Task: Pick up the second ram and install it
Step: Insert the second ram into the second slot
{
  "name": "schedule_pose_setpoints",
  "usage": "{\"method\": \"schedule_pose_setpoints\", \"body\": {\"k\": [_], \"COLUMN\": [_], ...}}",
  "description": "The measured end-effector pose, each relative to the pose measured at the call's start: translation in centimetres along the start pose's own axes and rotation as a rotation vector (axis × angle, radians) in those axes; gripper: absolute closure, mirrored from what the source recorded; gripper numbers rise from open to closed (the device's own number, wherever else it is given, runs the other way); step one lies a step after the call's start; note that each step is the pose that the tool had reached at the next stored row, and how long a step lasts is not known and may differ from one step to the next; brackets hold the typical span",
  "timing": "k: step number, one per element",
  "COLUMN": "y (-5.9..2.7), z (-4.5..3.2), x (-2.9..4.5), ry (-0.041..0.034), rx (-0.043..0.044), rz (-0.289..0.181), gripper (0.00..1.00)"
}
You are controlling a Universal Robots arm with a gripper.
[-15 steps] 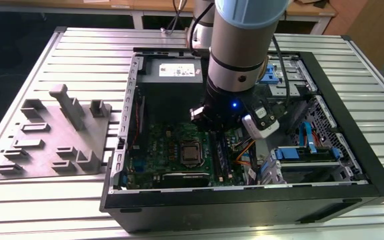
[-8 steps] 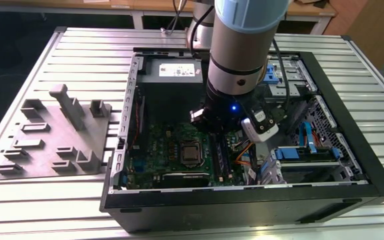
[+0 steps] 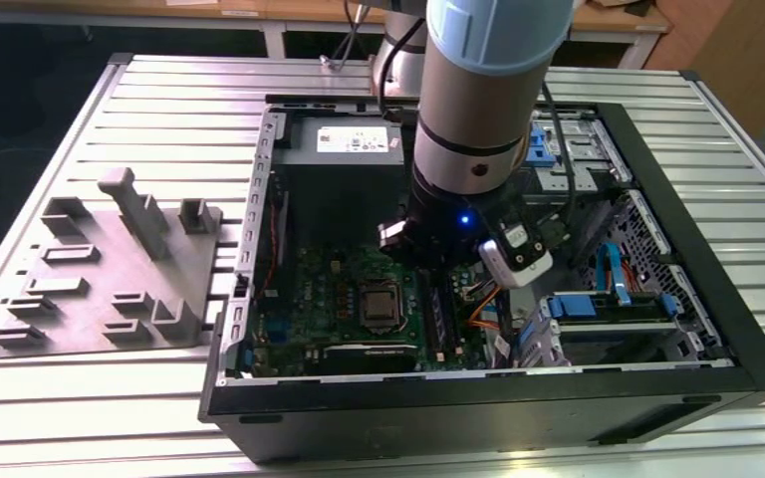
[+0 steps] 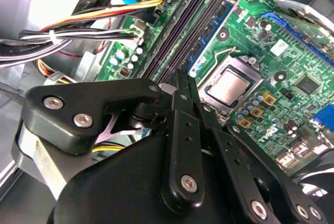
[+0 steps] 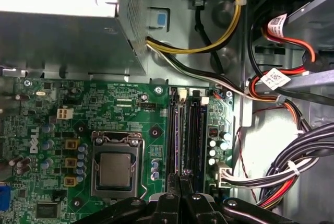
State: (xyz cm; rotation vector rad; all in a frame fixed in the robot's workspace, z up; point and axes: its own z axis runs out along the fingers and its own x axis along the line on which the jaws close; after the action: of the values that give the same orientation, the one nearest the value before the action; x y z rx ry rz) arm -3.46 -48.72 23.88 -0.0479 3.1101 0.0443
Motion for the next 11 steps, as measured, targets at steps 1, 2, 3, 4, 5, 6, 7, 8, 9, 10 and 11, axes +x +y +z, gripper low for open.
{"method": "schedule_pose_setpoints", "body": {"k": [1, 2, 3, 4, 5, 6, 7, 8, 9, 10, 11], "y": [-0.03, -0.06, -0.07, -0.09, -0.10, -0.11, -0.11, -0.12, -0.12, -0.12, -0.13], "z": [0.02, 0.05, 0.10, 0.18, 0.28, 0.41, 0.55, 0.67, 0.74, 0.77, 0.79], "x": [0.00, 0.00, 0.00, 0.01, 0.01, 0.02, 0.02, 0.02, 0.03, 0.03, 0.03], "ry": [0.0000, -0.0001, -0.0001, -0.0001, 0.0000, 0.0000, -0.0001, -0.0001, -0.0001, -0.0001, 0.0000], "rx": [-0.0001, -0.0001, -0.0002, -0.0002, -0.0001, 0.0000, -0.0002, -0.0008, -0.0015, -0.0018, -0.0017], "rz": [0.000, 0.000, 0.000, 0.000, 0.000, 0.000, 0.000, 0.000, 0.000, 0.000, 0.000], "gripper": [0.89, 0.89, 0.89, 0.89, 0.89, 0.89, 0.89, 0.89, 0.89, 0.89, 0.89]}}
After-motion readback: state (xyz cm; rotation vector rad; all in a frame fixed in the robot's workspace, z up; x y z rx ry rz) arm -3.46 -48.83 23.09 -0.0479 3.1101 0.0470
